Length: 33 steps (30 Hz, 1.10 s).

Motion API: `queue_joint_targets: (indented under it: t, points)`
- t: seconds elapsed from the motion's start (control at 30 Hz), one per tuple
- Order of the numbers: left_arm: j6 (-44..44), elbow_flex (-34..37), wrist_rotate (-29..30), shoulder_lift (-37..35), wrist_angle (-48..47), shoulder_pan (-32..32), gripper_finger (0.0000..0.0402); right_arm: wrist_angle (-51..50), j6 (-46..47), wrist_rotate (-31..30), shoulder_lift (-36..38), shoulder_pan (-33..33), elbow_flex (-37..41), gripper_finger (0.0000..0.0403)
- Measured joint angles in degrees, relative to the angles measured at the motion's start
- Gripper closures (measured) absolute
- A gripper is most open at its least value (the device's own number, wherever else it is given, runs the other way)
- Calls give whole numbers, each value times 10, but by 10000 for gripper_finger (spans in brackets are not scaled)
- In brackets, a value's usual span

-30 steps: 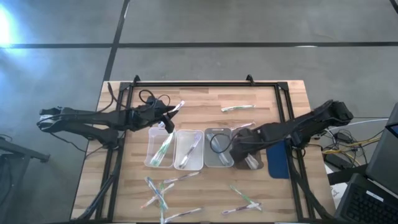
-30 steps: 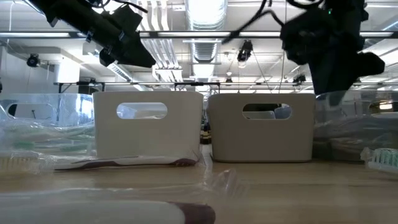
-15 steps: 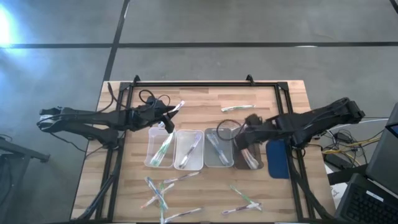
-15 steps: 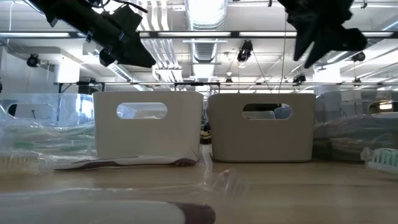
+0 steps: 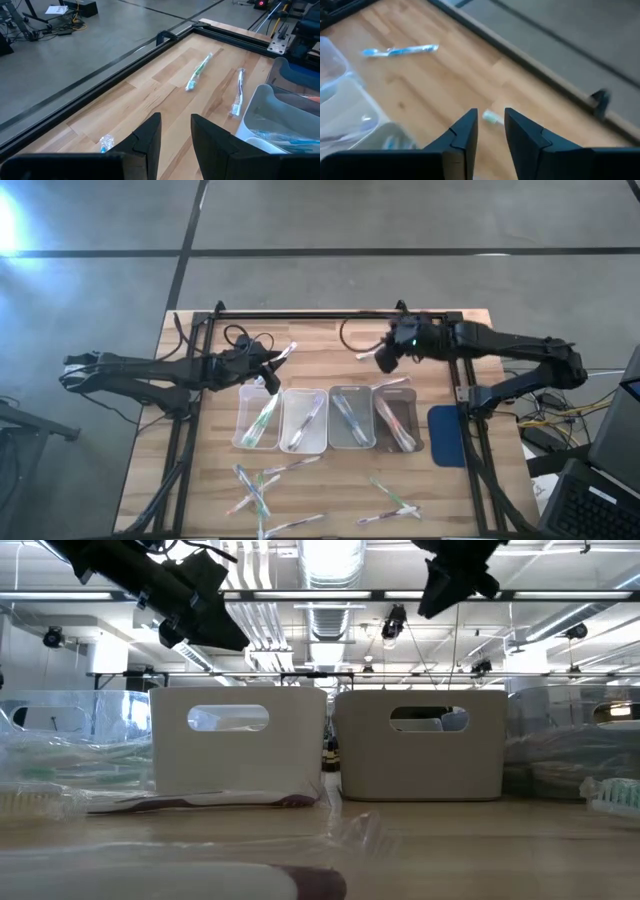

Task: Pick & Place Toothbrushes
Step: Put the blue toothbrush into the gray bin

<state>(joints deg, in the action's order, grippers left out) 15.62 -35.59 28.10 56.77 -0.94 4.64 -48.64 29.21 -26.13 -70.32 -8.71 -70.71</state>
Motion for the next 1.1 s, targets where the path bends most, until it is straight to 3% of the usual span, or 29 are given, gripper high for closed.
queue_joint_targets:
  t: [0.23,0.5,0.6,0.8,1.1]
  points:
    - [0,0,0,0,8,0,291,-4,-131,0,1,-42,-52,338]
    - [-37,-2,-9,-5,-32,0,291,17,-343,0,1,-53,-88,362]
    - [-60,-20,-24,-7,-98,0,291,41,-364,0,1,-58,-88,368]
    - [9,-75,-23,-1,-232,24,298,47,-410,-1,-4,-77,-85,369]
    - [-3,-157,-31,46,-334,116,303,45,-412,0,-7,-165,-77,342]
